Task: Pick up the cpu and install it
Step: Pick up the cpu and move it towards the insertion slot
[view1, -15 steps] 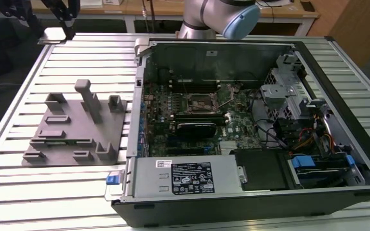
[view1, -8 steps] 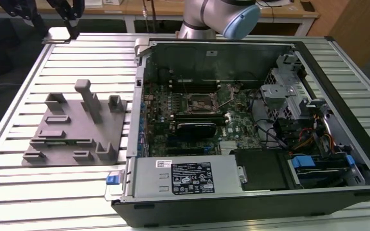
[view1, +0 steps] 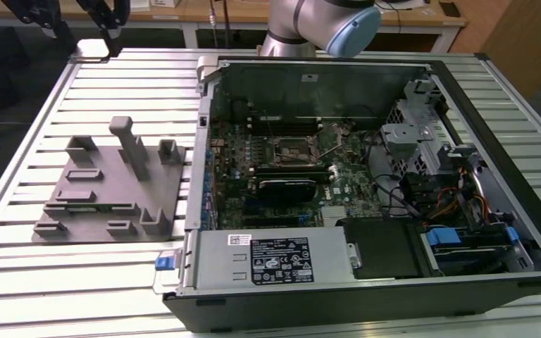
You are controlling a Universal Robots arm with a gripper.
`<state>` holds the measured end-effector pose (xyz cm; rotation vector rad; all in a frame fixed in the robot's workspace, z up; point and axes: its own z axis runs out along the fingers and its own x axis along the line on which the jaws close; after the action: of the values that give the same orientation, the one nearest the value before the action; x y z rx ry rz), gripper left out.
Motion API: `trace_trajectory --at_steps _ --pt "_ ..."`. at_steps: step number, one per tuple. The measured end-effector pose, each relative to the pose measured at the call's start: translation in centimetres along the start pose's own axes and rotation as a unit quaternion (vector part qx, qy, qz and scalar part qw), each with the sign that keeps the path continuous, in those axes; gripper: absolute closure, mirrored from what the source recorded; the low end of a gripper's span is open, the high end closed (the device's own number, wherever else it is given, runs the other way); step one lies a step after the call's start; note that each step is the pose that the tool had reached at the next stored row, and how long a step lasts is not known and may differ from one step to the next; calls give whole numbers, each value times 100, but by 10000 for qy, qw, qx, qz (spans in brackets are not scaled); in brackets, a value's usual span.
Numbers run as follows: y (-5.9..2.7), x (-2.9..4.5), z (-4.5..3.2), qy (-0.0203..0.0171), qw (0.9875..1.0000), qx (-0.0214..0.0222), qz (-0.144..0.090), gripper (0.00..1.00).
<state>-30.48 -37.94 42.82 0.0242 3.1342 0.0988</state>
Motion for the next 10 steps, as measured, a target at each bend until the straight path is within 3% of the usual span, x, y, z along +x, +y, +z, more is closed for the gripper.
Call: trace_trajectory --at_steps 10 --pt "23 -84 2 0 10000 0 0 46"
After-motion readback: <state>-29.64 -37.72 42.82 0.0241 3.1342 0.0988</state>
